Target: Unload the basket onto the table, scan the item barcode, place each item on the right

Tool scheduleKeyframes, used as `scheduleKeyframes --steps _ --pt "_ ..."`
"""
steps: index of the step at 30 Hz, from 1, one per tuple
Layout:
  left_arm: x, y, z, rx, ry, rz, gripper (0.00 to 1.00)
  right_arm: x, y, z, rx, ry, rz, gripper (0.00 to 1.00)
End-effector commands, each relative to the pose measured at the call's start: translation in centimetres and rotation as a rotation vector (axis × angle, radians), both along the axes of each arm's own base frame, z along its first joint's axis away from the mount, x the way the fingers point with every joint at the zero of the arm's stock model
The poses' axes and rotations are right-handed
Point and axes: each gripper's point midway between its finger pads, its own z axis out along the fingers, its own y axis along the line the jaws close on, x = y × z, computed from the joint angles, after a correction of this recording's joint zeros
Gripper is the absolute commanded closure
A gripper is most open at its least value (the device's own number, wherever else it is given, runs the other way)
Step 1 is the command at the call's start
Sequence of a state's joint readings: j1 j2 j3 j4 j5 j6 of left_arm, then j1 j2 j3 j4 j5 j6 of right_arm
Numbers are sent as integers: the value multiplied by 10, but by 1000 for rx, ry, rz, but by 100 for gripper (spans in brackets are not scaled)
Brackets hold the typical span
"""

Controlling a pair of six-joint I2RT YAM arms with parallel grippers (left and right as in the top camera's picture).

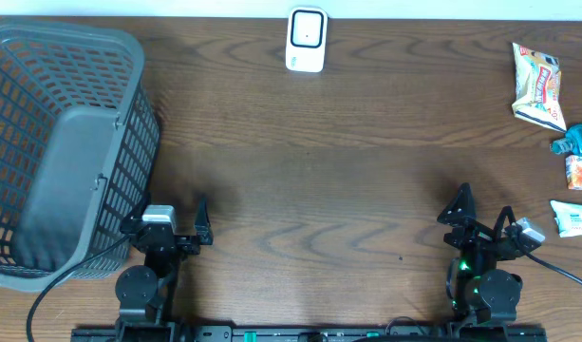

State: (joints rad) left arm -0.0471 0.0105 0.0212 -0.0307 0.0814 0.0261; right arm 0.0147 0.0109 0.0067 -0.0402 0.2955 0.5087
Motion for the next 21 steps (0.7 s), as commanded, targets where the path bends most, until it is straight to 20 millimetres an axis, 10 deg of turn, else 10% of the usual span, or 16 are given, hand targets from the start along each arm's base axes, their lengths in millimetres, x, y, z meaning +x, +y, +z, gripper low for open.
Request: scheduleKeyframes --steps 1,21 --pt "-1 0 -15 8 43 0 2 -1 -3 0 9 -4 -17 1" --pt "-1 0 -15 8 43 0 2 1 3 -1 -263 73 35 1"
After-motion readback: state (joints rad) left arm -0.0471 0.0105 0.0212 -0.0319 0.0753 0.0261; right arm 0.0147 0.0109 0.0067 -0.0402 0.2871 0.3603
